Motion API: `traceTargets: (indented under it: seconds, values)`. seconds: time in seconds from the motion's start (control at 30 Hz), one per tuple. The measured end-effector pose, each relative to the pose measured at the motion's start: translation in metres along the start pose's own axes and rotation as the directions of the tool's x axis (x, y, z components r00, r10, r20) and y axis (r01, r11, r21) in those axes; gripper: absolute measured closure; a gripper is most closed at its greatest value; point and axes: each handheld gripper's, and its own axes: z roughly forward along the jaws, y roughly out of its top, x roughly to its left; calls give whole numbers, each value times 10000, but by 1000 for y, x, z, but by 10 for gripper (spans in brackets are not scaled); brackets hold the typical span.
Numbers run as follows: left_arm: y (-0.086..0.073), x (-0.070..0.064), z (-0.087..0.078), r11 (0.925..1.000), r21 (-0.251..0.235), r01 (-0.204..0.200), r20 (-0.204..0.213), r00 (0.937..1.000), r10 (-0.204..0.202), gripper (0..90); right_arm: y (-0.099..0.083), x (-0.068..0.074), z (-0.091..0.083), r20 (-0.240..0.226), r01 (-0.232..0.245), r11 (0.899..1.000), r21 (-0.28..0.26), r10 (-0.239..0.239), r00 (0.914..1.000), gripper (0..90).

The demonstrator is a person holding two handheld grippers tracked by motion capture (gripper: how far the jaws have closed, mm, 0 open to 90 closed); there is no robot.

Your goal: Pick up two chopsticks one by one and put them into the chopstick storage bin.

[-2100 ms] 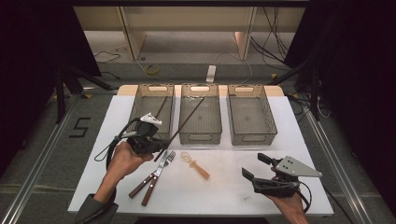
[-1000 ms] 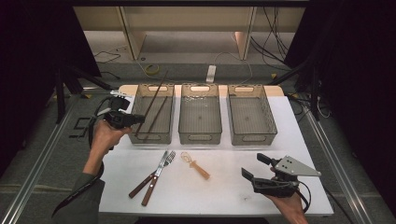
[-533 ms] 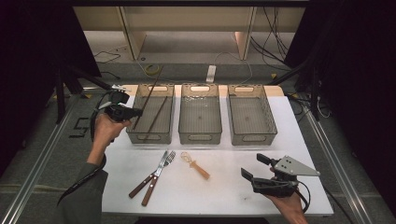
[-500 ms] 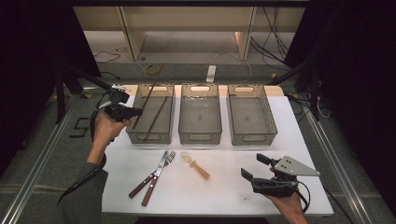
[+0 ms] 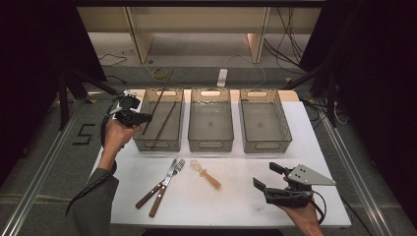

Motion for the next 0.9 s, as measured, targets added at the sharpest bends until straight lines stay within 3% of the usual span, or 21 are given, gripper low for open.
traceTargets:
  seconds: [0.27, 0.6, 0.8, 0.87, 0.9]
  values:
    - [-5, 5, 5, 10000, -21, 67, 29, 10000, -67, 839, 0, 0, 0, 12, 9, 10000, 6, -9, 10000, 217]
    - [-10, 6, 13, 9993, 365, -24, -80, 10000, 27, 838, 0, 0, 0, 3, 28, 10000, -15, -28, 10000, 217]
    - [-14, 7, 19, 9985, 507, 197, -61, 9998, -194, 832, 0, 0, 0, 6, 30, 10000, 10, -30, 10000, 217]
    - [-15, 8, 21, 9979, 553, 338, -63, 9994, -335, 799, 0, 1, 0, -1, 48, 10000, -15, -48, 10000, 217]
    - [-15, 8, 21, 9978, 466, 482, -10, 9988, -482, 728, 0, 1, 0, 2, 38, 10000, -16, -38, 10000, 217]
